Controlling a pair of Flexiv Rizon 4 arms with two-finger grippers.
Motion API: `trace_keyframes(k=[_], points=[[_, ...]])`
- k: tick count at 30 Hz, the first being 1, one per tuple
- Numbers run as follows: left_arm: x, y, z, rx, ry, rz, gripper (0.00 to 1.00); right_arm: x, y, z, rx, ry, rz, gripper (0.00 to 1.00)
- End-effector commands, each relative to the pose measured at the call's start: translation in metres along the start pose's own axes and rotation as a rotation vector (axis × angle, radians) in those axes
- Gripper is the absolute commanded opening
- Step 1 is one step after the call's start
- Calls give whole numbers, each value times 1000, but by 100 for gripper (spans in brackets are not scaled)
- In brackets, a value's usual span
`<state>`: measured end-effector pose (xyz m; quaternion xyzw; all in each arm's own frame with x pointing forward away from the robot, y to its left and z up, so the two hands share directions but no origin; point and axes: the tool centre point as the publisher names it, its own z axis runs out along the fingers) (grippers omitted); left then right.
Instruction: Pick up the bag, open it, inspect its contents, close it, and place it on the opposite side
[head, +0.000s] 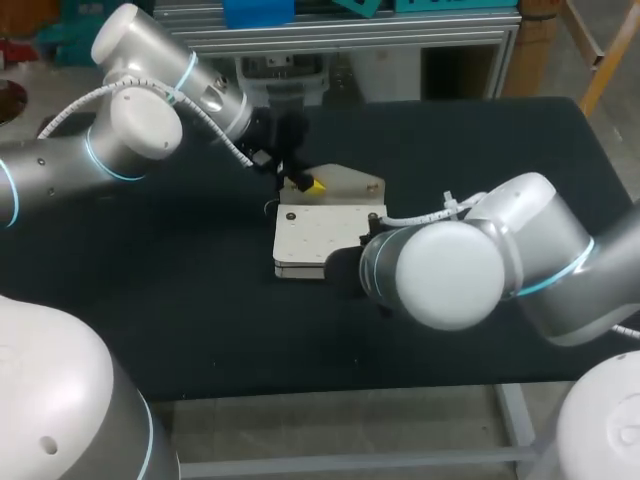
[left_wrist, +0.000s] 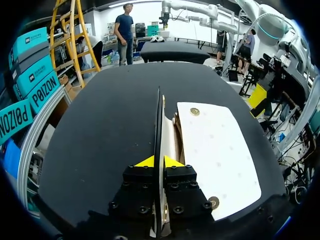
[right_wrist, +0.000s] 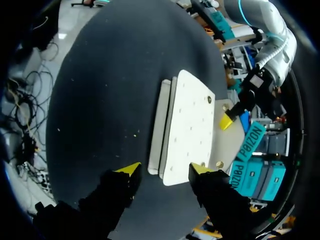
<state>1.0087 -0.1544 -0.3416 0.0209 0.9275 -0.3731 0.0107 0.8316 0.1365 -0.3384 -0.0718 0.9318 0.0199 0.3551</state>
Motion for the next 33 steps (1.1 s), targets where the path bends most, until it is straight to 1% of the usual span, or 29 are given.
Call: trace_keyframes(k=[1,2,5,6,8,11,13,14,18,24,25,29,31,32,33], points=[[-2,3,2,13,20,-12,0,4,-2,17,0,-20,12,87],[-2,3,3,20,30,-18,0,4,-3,20,2,-18,17,86],[-3,5,6,11,37,-24,0,2,-6,27,-1,-19,33,79],[-3,5,7,11,44,-23,0,0,-7,30,-5,-20,39,75],[-3,6,8,7,49,-24,0,-3,-7,34,-6,-22,42,73],[-2,6,10,5,57,-22,0,-8,-7,37,-9,-28,42,69],[-2,6,12,2,62,-20,0,-12,-6,39,-9,-33,34,65],[-2,6,13,1,65,-20,0,-13,-5,40,-7,-33,30,62],[-4,6,15,-1,70,-19,0,-14,-5,46,-9,-28,18,58],[-5,8,16,2,79,-28,0,-12,-4,55,-17,-9,17,59],[-5,9,16,4,81,-30,0,-12,-4,56,-17,-6,18,57],[-3,11,19,2,89,-29,0,-13,-5,61,-21,-5,24,46],[-2,11,20,0,90,-27,0,-14,-5,62,-28,-10,27,27],[-2,11,20,0,90,-27,0,-15,-5,63,-29,-11,26,20],[-1,11,19,0,90,-26,0,-16,-4,64,-30,-12,26,18]])
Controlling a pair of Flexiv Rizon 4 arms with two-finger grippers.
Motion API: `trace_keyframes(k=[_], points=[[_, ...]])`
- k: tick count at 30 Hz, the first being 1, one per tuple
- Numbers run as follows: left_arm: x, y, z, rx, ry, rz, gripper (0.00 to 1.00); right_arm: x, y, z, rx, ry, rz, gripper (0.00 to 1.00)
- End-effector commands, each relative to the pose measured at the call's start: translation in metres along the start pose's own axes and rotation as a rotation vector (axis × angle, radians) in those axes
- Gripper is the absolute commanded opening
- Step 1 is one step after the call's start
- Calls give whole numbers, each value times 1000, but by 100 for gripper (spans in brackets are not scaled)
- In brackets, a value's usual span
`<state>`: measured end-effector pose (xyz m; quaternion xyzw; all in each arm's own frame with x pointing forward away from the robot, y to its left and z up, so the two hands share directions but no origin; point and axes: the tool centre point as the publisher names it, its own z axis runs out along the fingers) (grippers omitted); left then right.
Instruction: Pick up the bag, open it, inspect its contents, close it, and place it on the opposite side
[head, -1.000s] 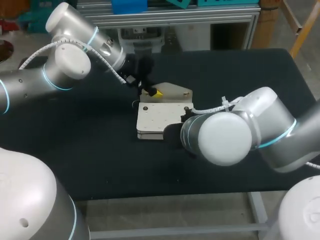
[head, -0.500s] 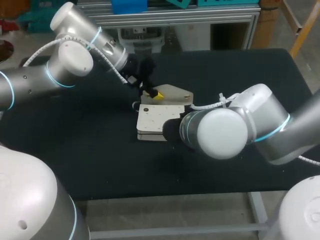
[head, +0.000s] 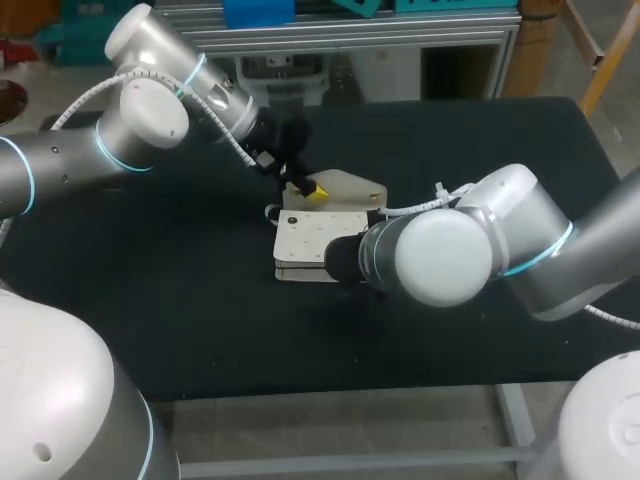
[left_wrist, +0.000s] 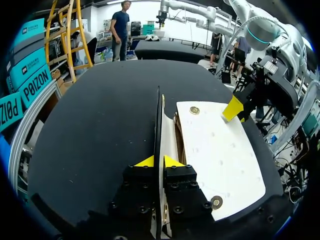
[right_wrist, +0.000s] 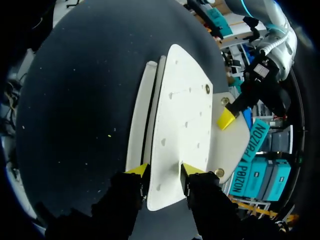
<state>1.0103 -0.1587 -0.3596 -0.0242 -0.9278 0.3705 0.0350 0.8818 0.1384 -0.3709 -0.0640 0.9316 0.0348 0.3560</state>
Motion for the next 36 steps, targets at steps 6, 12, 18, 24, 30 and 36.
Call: trace_keyframes(k=[6,12,18,24,30,36], points=[[5,2,4,4,3,14,0,-2,2,9,-11,-7,-2,10],[14,3,3,23,-25,49,0,1,2,12,5,6,10,0],[35,5,7,33,-110,142,0,2,2,13,12,11,18,0],[55,12,19,22,-186,236,0,2,2,13,12,11,18,0],[73,16,23,39,-229,286,0,2,2,13,12,11,18,0],[75,13,14,51,-260,294,66,2,2,13,12,11,18,0]])
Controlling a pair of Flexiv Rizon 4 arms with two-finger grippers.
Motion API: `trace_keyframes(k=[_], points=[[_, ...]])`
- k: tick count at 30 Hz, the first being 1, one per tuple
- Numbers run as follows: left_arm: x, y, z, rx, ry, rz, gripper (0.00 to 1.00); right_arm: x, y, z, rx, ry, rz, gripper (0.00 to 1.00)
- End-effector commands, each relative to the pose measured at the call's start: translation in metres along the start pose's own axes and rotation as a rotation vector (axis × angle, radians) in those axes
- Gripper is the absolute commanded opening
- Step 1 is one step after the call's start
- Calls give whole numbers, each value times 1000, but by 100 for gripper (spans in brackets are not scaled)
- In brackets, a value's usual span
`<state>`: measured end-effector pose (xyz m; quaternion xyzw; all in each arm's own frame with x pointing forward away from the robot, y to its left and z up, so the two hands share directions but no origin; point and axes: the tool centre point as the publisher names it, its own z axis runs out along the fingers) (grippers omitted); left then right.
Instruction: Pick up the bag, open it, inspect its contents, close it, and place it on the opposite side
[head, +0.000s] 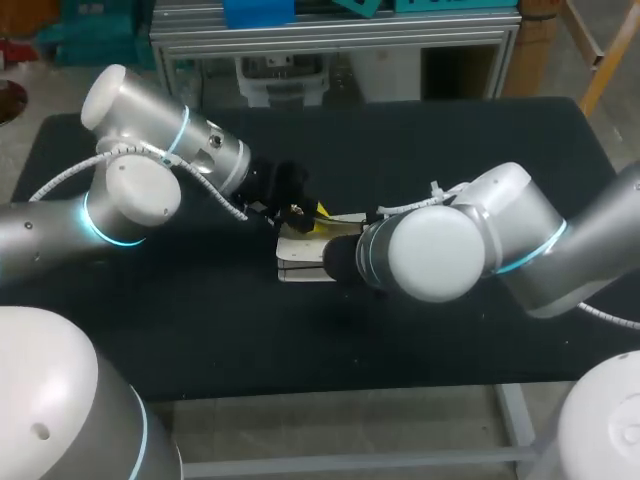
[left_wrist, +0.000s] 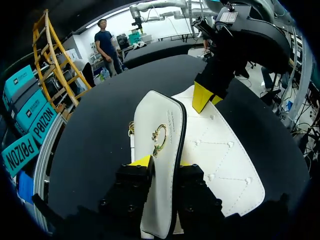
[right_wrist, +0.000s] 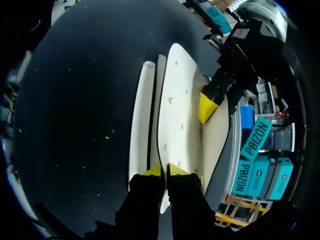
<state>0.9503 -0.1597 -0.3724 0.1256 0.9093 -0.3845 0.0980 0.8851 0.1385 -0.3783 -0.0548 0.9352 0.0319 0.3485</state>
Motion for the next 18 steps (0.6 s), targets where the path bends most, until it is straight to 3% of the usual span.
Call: trace_keyframes(k=[1,6,9,12,16,18], points=[[16,1,-7,15,-95,5,66,0,2,5,1,-5,2,0],[12,-4,-20,38,-138,13,67,0,2,5,1,-5,2,0],[8,-8,-23,57,-156,23,57,0,2,5,1,-5,2,0],[3,-10,-23,56,-169,29,54,0,2,5,1,-5,2,0],[-6,-12,-24,74,-187,27,30,0,2,5,1,-5,2,0],[-9,-13,-24,75,-194,32,23,0,2,5,1,-5,2,0]])
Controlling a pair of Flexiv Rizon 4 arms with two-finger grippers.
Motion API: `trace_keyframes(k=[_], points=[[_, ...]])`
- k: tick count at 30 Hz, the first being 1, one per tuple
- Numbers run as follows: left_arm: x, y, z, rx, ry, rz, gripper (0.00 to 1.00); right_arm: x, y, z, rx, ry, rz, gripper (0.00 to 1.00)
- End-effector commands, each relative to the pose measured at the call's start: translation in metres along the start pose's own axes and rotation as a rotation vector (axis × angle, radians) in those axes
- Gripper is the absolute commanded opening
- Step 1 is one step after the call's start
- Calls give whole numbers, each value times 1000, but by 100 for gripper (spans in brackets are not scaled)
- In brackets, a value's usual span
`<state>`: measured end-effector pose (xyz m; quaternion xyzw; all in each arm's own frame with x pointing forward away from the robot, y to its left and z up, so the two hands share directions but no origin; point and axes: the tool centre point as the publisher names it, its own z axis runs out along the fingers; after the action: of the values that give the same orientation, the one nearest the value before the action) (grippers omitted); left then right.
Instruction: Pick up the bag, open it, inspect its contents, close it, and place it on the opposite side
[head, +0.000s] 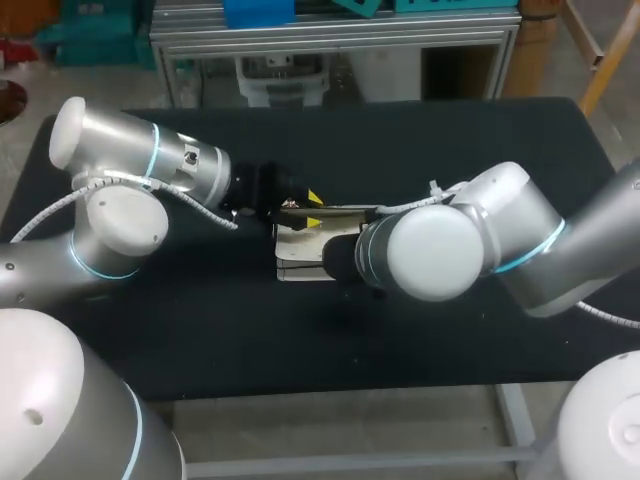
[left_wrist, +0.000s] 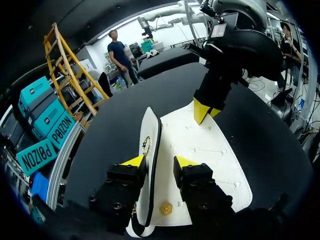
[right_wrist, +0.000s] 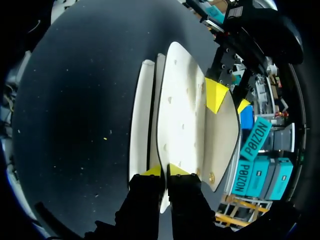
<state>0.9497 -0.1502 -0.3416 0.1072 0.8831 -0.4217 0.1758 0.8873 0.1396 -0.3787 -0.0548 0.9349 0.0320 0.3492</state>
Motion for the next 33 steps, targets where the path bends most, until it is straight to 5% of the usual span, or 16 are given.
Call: trace_keyframes(k=[1,3,7,8,9,18,28,29,31,33], points=[[-3,2,5,10,-27,9,16,1,1,3,1,-4,1,0],[-3,2,4,13,-28,17,8,1,1,3,1,-4,1,0],[-1,1,0,14,-28,32,19,1,1,3,1,-4,1,0],[-1,1,-1,16,-27,36,15,1,1,3,1,-4,1,0],[0,1,-2,19,-26,39,0,1,1,3,1,-4,1,0],[39,18,10,-5,94,134,0,1,1,3,1,-4,1,0],[44,25,21,-45,135,119,0,1,1,3,1,-4,1,0],[44,25,19,-47,136,120,5,1,1,3,1,-4,1,0],[42,23,12,-43,116,122,45,1,1,3,1,-4,1,0],[38,19,3,-28,88,118,49,1,1,3,1,-4,1,0]])
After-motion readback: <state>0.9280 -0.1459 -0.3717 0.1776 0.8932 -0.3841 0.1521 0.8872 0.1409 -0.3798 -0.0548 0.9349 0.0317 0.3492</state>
